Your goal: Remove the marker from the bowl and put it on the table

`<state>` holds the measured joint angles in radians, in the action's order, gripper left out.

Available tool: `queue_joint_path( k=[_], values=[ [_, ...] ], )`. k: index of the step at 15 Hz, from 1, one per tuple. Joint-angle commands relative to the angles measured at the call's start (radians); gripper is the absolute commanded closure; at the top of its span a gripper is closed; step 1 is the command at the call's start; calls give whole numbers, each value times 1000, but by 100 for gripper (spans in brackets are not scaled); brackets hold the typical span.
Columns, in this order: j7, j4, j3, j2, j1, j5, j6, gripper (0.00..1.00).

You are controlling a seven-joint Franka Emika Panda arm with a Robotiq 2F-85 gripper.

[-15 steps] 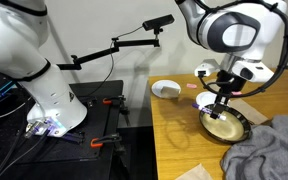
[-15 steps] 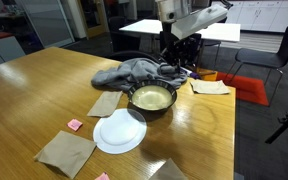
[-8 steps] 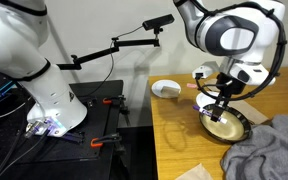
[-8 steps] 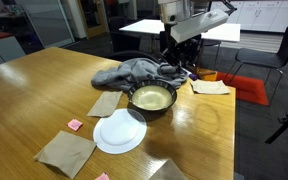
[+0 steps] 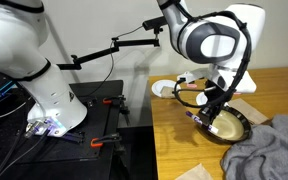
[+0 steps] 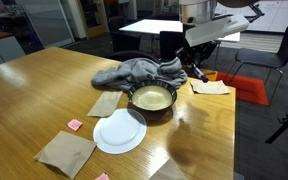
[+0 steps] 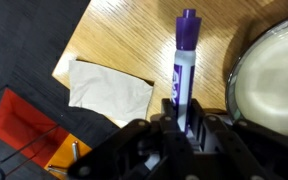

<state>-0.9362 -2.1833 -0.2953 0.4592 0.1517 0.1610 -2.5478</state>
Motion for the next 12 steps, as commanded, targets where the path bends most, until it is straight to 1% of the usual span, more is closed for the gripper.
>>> queue_joint_path(
  k=[1,6,12],
  values=[
    [-132,-136,-27,-90,23,49,-81,95],
    [-260,-178,-18,-57,20,25,-198,95],
    [-363,-172,-24,36,48,-13,-334,95]
  ],
)
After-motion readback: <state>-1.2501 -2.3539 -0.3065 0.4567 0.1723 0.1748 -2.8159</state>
